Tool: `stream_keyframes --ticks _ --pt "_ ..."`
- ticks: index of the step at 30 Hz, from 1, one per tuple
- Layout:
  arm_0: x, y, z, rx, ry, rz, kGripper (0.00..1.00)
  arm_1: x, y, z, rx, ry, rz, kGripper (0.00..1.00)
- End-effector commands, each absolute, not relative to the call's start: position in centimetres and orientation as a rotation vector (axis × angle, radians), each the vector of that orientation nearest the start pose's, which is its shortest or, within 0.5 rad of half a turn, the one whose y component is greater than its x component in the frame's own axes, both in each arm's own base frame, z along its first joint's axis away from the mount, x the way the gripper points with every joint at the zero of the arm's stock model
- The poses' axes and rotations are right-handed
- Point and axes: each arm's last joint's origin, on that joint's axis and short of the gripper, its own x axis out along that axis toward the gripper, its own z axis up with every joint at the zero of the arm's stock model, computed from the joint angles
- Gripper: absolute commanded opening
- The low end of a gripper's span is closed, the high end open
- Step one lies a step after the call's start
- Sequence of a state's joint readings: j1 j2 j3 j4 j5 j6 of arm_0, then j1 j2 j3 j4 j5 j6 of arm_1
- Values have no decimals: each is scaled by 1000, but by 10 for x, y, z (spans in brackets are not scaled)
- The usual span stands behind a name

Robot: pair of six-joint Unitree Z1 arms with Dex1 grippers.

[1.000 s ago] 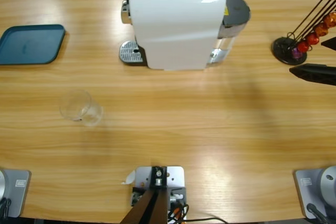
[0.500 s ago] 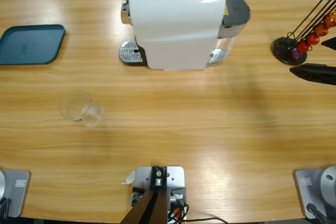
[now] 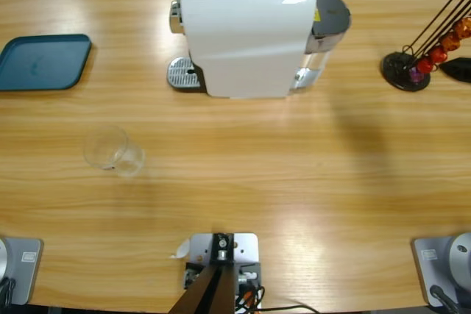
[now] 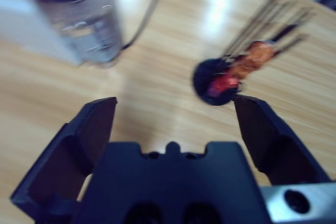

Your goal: Pour coffee

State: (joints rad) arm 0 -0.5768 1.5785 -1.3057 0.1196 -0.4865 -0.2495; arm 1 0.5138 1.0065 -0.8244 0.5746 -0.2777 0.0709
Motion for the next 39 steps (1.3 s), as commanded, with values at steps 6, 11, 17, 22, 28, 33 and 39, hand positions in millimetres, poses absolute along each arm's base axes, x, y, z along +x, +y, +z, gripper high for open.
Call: stream_keyframes --ticks 6,11,17,22,28,33,39 --pt "189 -169 336 354 764 -708 991 162 4 281 -29 735 -207 885" --pt "184 -164 329 338 793 -692 991 187 6 273 19 701 -173 804" --pt "187 -167 322 331 823 -681 996 198 9 269 37 698 -140 800" --pt "187 -166 320 329 829 -679 996 203 10 267 41 712 -125 639" --pt "187 -166 318 332 837 -675 996 205 10 265 46 727 -125 623" --pt "188 -166 317 332 841 -673 996 210 12 263 50 734 -113 503" --pt "187 -165 312 335 855 -672 996 211 12 264 54 732 -103 375"
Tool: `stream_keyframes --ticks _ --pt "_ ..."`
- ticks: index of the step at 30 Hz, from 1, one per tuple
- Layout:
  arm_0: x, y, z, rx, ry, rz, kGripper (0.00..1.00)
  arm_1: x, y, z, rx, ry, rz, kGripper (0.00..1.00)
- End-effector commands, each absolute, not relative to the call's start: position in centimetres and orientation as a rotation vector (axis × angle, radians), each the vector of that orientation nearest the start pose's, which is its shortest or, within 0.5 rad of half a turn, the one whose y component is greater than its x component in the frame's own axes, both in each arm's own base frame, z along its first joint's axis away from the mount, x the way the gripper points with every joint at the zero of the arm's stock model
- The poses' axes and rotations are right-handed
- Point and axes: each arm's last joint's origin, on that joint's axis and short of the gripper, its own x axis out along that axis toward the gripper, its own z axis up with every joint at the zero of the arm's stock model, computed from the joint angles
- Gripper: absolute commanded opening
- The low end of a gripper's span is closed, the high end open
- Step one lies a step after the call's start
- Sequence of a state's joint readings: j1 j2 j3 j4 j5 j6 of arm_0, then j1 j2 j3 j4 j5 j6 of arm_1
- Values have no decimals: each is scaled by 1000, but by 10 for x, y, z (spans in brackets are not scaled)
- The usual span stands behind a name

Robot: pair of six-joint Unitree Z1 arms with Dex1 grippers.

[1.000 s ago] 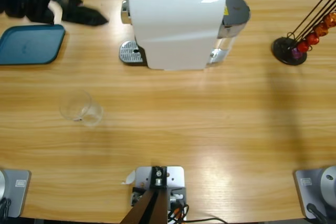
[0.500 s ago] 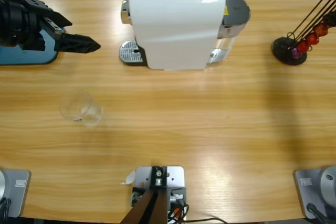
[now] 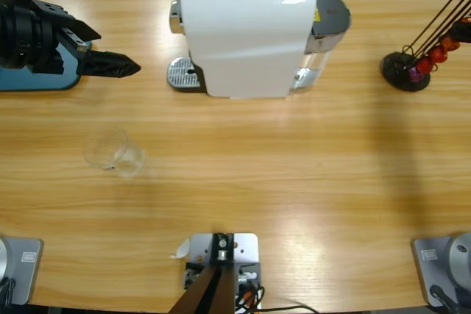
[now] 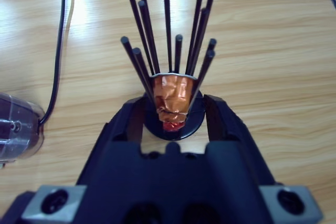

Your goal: Pour coffee

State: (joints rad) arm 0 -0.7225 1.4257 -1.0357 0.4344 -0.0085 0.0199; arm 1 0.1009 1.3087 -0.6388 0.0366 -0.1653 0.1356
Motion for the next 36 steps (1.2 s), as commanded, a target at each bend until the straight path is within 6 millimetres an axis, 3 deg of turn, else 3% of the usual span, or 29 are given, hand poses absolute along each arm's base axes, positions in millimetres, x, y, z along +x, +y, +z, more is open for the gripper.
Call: stream_keyframes --ticks 1,2,8,10,12,15,20,25,27,36 --pt "187 -165 312 336 857 -671 996 211 12 264 54 730 -100 289" --pt "187 -165 311 335 859 -671 996 211 12 265 53 728 -100 229" --pt "186 -165 307 332 867 -673 996 212 11 267 58 709 -108 235" --pt "186 -165 307 331 869 -673 996 213 12 267 64 702 -110 249" --pt "186 -165 306 327 871 -673 996 215 12 268 66 699 -113 369" --pt "186 -165 306 323 875 -670 996 217 12 266 68 706 -107 367" --pt "186 -165 306 323 875 -670 996 218 13 265 62 713 -94 264" --pt "186 -165 306 320 873 -669 996 215 12 266 58 709 -96 260" --pt "186 -165 306 317 873 -668 996 213 12 267 55 706 -98 143" --pt "185 -164 305 316 876 -669 996 213 11 281 51 668 -113 91"
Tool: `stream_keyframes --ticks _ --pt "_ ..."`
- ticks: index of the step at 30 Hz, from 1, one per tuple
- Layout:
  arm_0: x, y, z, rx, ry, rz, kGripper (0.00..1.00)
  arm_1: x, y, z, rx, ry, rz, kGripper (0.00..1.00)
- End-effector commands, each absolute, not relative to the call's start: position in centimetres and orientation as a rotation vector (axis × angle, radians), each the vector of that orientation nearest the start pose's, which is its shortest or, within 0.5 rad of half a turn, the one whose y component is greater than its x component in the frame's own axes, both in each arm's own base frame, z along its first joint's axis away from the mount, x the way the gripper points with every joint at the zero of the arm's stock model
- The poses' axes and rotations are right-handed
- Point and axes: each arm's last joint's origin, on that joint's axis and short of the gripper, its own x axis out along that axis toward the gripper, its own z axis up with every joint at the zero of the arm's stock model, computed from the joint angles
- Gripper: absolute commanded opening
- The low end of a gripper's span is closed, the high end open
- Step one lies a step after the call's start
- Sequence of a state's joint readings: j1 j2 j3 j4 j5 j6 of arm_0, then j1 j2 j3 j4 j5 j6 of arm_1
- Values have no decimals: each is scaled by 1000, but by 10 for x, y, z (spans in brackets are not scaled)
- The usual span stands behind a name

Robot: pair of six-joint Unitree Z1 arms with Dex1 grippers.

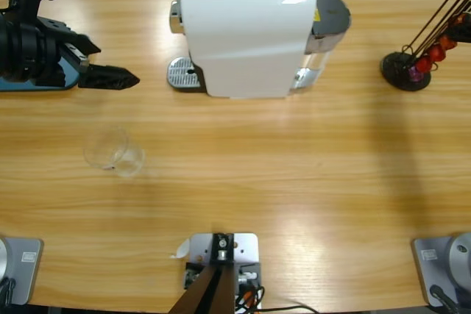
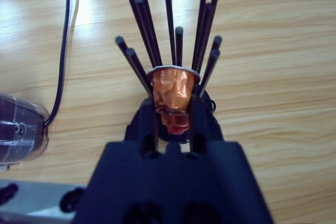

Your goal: Pour coffee

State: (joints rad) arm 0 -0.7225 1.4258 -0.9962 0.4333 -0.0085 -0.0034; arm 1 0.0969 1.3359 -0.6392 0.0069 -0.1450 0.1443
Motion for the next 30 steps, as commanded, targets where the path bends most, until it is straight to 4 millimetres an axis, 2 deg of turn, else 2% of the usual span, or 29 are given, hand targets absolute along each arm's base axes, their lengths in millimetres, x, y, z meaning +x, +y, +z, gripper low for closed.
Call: stream_keyframes --ticks 1,9,19,24,27,28,30 --pt "185 -164 305 315 877 -668 996 215 10 283 51 666 -115 89" --pt "184 -163 304 313 882 -670 996 212 10 289 51 652 -121 89" --pt "183 -163 305 312 878 -674 996 198 8 329 51 593 -135 89" --pt "180 -162 306 311 873 -677 996 179 6 337 51 581 -137 89" --pt "179 -160 307 309 868 -678 995 159 10 346 44 552 -101 91" --pt "176 -158 308 304 865 -677 996 136 22 354 13 524 15 94" --pt "174 -156 309 301 860 -677 992 125 35 355 -56 525 163 94"
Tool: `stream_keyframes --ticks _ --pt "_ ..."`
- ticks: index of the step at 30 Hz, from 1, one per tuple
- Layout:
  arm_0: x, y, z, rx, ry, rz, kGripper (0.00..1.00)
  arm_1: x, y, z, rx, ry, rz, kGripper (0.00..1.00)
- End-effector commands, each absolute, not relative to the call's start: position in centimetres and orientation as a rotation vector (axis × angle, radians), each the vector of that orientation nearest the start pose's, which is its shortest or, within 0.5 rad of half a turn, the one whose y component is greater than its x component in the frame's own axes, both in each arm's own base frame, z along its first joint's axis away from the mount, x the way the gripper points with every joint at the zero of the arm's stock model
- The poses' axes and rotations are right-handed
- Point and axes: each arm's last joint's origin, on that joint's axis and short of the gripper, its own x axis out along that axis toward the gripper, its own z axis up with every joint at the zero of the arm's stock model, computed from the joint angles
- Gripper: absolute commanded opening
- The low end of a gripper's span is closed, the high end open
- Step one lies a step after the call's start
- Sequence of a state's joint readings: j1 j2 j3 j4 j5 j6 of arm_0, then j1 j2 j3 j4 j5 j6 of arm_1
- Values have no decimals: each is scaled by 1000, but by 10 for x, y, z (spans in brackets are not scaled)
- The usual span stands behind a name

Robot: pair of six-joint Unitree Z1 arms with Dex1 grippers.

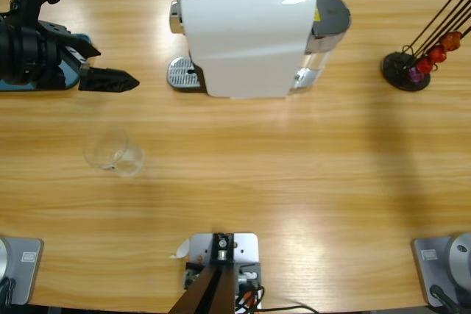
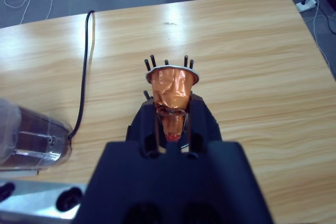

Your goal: Pour coffee

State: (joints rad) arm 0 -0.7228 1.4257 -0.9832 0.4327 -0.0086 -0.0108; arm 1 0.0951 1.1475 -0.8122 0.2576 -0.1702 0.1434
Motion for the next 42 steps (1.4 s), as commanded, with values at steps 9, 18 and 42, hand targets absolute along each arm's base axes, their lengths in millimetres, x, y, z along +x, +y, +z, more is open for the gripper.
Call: stream_keyframes --ticks 9,18,42 --pt "146 -131 324 273 777 -685 996 135 122 386 -354 518 801 89" --pt "127 -109 332 266 747 -671 996 214 254 416 -499 481 1110 94" --pt "126 -101 321 262 776 -642 995 288 288 366 -565 584 1052 96"
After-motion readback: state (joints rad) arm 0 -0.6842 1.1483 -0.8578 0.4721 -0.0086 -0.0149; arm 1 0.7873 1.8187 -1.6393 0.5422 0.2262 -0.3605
